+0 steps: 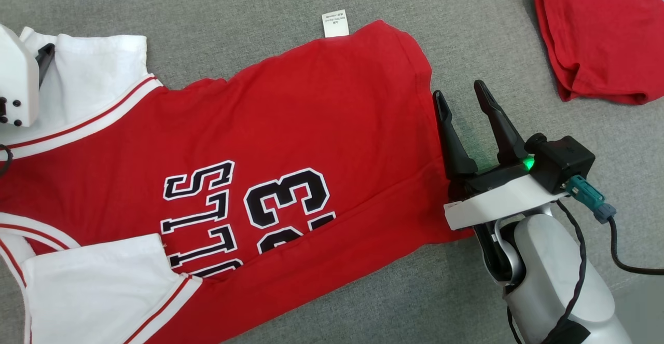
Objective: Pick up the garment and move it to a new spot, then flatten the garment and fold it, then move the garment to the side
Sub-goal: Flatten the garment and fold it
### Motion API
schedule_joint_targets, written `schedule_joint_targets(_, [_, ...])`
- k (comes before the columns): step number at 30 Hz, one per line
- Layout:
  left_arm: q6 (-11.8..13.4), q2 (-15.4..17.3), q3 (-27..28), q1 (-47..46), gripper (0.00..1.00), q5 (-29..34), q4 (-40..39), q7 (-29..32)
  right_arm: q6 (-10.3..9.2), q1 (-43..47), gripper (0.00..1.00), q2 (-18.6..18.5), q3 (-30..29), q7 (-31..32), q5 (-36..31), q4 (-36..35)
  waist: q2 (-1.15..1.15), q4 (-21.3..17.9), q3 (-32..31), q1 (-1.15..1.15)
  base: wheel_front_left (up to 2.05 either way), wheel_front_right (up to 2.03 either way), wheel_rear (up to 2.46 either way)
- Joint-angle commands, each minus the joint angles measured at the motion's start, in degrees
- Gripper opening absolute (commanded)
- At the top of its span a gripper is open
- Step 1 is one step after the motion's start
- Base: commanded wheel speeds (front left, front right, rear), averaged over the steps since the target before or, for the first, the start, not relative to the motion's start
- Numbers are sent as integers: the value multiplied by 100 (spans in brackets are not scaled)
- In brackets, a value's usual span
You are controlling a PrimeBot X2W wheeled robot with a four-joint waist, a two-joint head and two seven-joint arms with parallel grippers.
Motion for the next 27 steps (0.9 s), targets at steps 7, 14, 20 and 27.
schedule_joint_targets(7, [6, -95, -259, -17, 13, -269, 260, 136, 0, -6, 100, 4, -74, -30, -84, 21, 0, 35, -1, 0, 0, 0, 0])
schedule_joint_targets(14, [6, -258, -415, -78, 0, -533, 58, -516, 0, -123, 100, -119, -268, -30, -60, 273, 0, 372, -184, 0, 0, 0, 0])
schedule_joint_targets(20, [6, -420, -684, -24, 0, -597, -102, -1236, 0, -528, 100, -609, -354, 332, 323, 637, 0, 859, -445, 0, 0, 0, 0])
schedule_joint_targets(27, [6, -758, -957, 34, 0, -740, -285, -1823, 0, -1147, 100, -1305, -206, 1295, 1272, 1205, 0, 1478, -633, 0, 0, 0, 0])
